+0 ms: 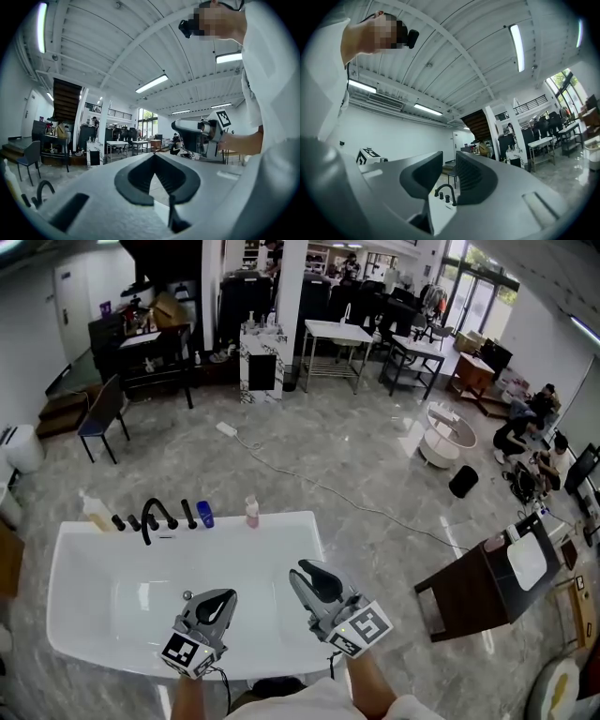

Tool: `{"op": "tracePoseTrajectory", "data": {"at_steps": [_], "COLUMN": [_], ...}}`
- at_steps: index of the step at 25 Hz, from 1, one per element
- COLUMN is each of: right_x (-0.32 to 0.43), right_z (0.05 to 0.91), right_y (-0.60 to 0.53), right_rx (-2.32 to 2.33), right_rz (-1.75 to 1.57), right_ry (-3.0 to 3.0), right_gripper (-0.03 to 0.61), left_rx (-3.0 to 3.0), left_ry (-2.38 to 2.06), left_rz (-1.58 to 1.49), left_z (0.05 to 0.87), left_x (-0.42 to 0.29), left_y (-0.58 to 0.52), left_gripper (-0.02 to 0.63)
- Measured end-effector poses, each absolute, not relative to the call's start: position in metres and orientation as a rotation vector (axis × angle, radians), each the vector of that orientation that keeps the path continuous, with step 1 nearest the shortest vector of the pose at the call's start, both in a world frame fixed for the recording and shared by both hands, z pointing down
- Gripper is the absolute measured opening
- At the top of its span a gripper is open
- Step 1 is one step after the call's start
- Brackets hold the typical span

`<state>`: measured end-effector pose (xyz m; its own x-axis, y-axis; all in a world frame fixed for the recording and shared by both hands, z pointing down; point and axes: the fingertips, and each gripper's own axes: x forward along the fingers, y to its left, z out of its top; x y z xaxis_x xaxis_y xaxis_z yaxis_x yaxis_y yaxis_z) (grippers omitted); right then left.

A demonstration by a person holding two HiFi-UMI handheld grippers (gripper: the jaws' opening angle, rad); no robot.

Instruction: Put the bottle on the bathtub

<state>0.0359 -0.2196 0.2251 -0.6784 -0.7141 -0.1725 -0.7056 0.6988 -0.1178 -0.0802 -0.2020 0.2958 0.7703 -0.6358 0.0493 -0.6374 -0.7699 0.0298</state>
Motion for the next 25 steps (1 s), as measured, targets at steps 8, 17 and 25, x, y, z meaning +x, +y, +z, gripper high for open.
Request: {"op": "tracePoseTrajectory", "data": {"at_steps": [8,17,25], "right_x": [0.024,0.013,0.016], "right_z": [0.236,0.233,0.231], "right_y": [-0.215,-0.205,-0.206], "right_rx": [-1.125,-1.056,-1.052], "right_rz": [-0.086,-0.070,-0.073], "right_ry": [2.713,2.765,2.764], "right_gripper": [0.008,0.008,0.008], "left_rx": [2.962,2.943,2.933], "left_ry": [-1.022,-1.059,-1.081], "left_rz": [-0.005,-0.020,-0.015], "left_z": [0.278,0.273,0.274], "left_x": [-0.065,-0.078,-0.085], "left_y": [-0.203,-0.198,-0.197], "left_gripper": [0.003,0.003,0.003]}}
